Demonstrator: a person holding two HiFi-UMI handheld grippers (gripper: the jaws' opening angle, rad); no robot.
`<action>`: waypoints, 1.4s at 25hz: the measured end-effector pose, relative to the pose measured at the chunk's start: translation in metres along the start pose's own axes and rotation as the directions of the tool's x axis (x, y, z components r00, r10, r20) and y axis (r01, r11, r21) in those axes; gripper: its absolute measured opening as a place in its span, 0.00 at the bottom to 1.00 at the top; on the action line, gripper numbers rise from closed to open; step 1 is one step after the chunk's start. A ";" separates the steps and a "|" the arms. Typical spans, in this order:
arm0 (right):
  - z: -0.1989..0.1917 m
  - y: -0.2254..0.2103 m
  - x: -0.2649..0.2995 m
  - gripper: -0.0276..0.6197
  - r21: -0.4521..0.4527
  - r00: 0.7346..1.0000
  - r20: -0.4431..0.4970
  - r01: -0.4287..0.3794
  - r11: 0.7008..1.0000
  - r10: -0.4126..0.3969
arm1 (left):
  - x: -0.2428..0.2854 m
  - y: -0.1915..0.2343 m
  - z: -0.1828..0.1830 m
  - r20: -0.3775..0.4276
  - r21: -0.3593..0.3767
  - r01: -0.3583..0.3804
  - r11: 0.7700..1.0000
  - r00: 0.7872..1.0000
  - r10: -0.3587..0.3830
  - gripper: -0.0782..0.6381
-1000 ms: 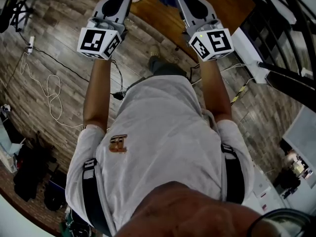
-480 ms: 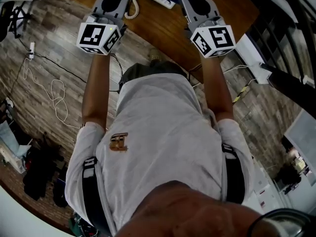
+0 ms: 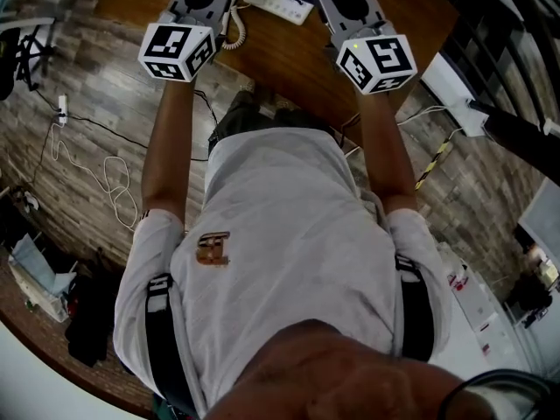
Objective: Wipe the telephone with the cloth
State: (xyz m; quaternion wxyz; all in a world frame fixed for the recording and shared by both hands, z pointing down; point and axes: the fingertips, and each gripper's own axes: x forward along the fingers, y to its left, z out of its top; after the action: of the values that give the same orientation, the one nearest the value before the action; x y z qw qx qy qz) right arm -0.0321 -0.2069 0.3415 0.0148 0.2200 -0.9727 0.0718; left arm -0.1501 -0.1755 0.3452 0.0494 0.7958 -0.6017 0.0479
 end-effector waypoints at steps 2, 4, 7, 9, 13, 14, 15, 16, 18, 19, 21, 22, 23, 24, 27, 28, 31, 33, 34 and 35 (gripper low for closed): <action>-0.002 -0.003 0.012 0.14 0.002 1.000 -0.011 0.024 1.000 -0.024 | 0.011 0.012 -0.004 -0.026 -0.001 0.024 1.000 0.999 -0.024 0.13; -0.005 -0.007 0.023 0.14 0.007 0.998 -0.027 0.051 0.999 -0.051 | 0.023 0.023 -0.011 -0.057 -0.003 0.053 0.999 0.997 -0.053 0.14; -0.012 -0.016 0.039 0.14 0.019 0.994 -0.050 0.096 0.995 -0.094 | 0.042 0.039 -0.023 -0.117 -0.011 0.093 0.996 0.989 -0.094 0.14; -0.015 -0.022 0.052 0.14 0.032 0.990 -0.066 0.125 0.992 -0.123 | 0.054 0.051 -0.031 -0.160 -0.025 0.120 0.992 0.980 -0.122 0.14; -0.023 -0.033 0.076 0.14 0.052 0.979 -0.099 0.181 0.982 -0.176 | 0.073 0.072 -0.051 -0.231 -0.076 0.174 0.982 0.955 -0.187 0.14; -0.025 -0.034 0.081 0.14 0.055 0.977 -0.105 0.190 0.980 -0.184 | 0.077 0.077 -0.056 -0.245 -0.090 0.178 0.980 0.950 -0.195 0.14; -0.027 -0.036 0.085 0.14 0.058 0.975 -0.112 0.197 0.979 -0.190 | 0.080 0.081 -0.061 -0.259 -0.103 0.182 0.978 0.944 -0.203 0.14; -0.028 -0.038 0.089 0.14 0.062 0.974 -0.118 0.201 0.978 -0.193 | 0.083 0.084 -0.067 -0.275 -0.116 0.187 0.976 0.938 -0.212 0.14; -0.031 -0.040 0.097 0.14 0.070 0.972 -0.132 0.205 0.976 -0.195 | 0.089 0.088 -0.076 -0.306 -0.138 0.203 0.969 0.922 -0.236 0.14; -0.032 -0.041 0.100 0.14 0.077 0.971 -0.139 0.206 0.975 -0.195 | 0.092 0.089 -0.080 -0.321 -0.147 0.214 0.966 0.913 -0.251 0.15; -0.037 -0.042 0.106 0.14 0.090 0.968 -0.157 0.210 0.974 -0.194 | 0.097 0.088 -0.087 -0.347 -0.162 0.239 0.957 0.895 -0.282 0.17; -0.040 -0.043 0.109 0.14 0.096 0.966 -0.168 0.212 0.972 -0.194 | 0.100 0.088 -0.091 -0.359 -0.168 0.252 0.953 0.885 -0.297 0.18; -0.043 -0.044 0.113 0.14 0.102 0.965 -0.179 0.215 0.971 -0.194 | 0.102 0.088 -0.095 -0.371 -0.172 0.264 0.949 0.875 -0.311 0.20; -0.047 -0.044 0.116 0.14 0.109 0.963 -0.189 0.216 0.970 -0.194 | 0.105 0.088 -0.098 -0.383 -0.175 0.275 0.945 0.866 -0.322 0.20; -0.057 -0.046 0.128 0.14 0.143 0.958 -0.219 0.217 0.966 -0.183 | 0.113 0.090 -0.109 -0.423 -0.176 0.295 0.939 0.839 -0.343 0.21; -0.060 -0.048 0.132 0.14 0.156 0.957 -0.231 0.215 0.964 -0.176 | 0.116 0.091 -0.113 -0.436 -0.177 0.299 0.938 0.830 -0.347 0.21; -0.071 -0.052 0.143 0.14 0.193 0.950 -0.277 0.205 0.959 -0.148 | 0.124 0.091 -0.125 -0.478 -0.190 0.304 0.933 0.802 -0.359 0.21; -0.078 -0.056 0.150 0.14 0.211 0.944 -0.306 0.197 0.957 -0.126 | 0.129 0.092 -0.134 -0.504 -0.198 0.304 0.932 0.784 -0.363 0.21; -0.081 -0.058 0.153 0.14 0.217 0.940 -0.321 0.194 0.957 -0.118 | 0.132 0.093 -0.139 -0.515 -0.204 0.301 0.931 0.776 -0.364 0.21; -0.083 -0.061 0.156 0.14 0.220 0.935 -0.336 0.194 0.956 -0.112 | 0.133 0.094 -0.143 -0.526 -0.213 0.299 0.930 0.768 -0.367 0.21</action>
State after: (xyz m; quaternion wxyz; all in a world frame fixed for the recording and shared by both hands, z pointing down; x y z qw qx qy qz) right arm -0.1471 -0.3154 0.4413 0.1500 0.2811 -0.9204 0.2267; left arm -0.2064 -0.3086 0.5065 0.2766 0.8365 -0.4118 0.2327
